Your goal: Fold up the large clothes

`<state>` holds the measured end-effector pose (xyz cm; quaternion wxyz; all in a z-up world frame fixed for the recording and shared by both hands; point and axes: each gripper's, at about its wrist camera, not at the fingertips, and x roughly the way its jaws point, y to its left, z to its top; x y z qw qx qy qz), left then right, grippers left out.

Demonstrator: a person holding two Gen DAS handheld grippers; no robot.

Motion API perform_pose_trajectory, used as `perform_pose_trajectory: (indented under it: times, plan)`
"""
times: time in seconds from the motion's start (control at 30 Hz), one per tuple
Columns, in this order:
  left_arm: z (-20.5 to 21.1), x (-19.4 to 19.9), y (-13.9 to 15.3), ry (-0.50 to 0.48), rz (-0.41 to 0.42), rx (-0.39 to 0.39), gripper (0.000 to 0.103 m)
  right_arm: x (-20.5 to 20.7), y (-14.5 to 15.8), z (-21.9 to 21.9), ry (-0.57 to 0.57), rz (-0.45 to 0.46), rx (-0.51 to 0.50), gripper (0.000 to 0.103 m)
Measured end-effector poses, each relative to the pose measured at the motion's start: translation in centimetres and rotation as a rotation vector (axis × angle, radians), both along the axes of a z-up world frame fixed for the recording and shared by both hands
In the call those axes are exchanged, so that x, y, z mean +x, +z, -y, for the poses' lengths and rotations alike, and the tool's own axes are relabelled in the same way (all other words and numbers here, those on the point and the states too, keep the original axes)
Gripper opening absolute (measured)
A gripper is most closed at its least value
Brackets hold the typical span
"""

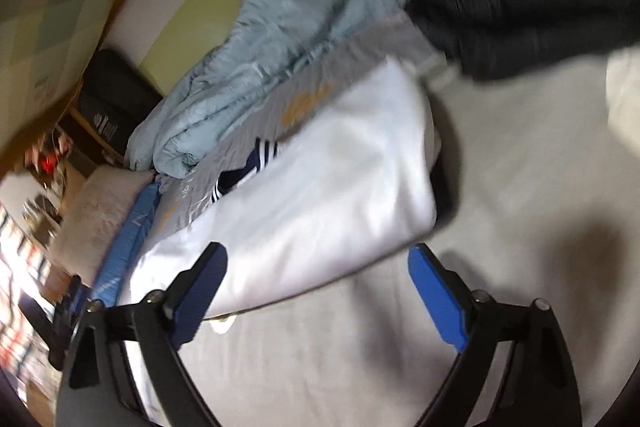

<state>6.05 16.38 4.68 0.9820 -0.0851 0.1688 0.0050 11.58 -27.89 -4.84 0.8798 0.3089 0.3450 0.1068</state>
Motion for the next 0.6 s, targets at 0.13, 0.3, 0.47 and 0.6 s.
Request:
perform_pose_trajectory:
  times: [0.13, 0.3, 0.47, 0.6]
  plan:
    - [1.1, 0.4, -0.6, -0.005, -0.009, 0.042, 0.103, 1.1, -1.0, 0.2, -0.079, -0.015, 0.007, 0.086]
    - [1.8, 1.2, -1.4, -0.028, -0.037, 0.053, 0.103, 2.6, -2.7, 1.9, -0.188, -0.004, 0.074, 0.08]
    - [2.8, 1.4, -1.7, -0.073, -0.047, 0.072, 0.103, 3.5, -2.7, 1.4, -0.242, 0.019, -0.011, 0.046]
    - [3.2, 1.5, -1.8, -0.079, -0.044, 0.088, 0.103, 3.9, -1.7, 0.9, -0.231, 0.028, -0.082, 0.025]
